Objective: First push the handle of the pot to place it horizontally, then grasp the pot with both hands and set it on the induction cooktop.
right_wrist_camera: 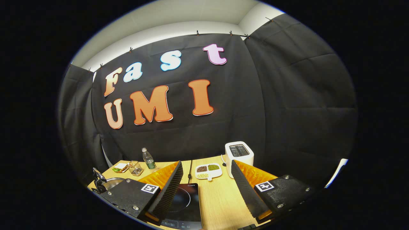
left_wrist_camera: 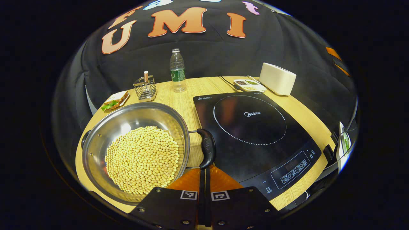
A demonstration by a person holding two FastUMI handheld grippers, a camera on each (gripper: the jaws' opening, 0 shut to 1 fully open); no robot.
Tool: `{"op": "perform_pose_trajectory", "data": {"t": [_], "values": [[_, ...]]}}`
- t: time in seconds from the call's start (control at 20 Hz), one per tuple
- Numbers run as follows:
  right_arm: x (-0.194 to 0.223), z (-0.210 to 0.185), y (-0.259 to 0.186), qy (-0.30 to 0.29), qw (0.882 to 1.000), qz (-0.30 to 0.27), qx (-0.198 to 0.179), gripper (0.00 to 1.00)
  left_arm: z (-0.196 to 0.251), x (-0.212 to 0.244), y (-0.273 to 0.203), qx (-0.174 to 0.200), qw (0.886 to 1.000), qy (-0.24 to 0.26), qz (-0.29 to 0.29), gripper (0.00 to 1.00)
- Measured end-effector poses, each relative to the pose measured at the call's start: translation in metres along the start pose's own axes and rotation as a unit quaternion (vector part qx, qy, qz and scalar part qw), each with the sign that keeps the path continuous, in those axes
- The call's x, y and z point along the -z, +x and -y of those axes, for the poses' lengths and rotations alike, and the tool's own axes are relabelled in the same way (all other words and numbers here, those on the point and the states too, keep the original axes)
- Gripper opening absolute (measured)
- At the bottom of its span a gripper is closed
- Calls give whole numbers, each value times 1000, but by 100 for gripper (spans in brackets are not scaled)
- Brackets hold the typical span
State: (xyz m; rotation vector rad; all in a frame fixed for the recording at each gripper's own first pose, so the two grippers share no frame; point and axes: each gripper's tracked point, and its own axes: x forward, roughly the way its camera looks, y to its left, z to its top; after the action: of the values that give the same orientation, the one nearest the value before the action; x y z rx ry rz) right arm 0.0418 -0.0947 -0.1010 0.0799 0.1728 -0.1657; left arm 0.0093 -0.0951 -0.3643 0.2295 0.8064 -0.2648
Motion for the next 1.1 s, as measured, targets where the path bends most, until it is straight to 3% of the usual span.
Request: {"op": "perform_pose_trajectory", "data": {"t": [1.1], "values": [[12,-1,22,-2,1000,-20,7,94,1,-13,16,18,1000,-13,8,0]]}}
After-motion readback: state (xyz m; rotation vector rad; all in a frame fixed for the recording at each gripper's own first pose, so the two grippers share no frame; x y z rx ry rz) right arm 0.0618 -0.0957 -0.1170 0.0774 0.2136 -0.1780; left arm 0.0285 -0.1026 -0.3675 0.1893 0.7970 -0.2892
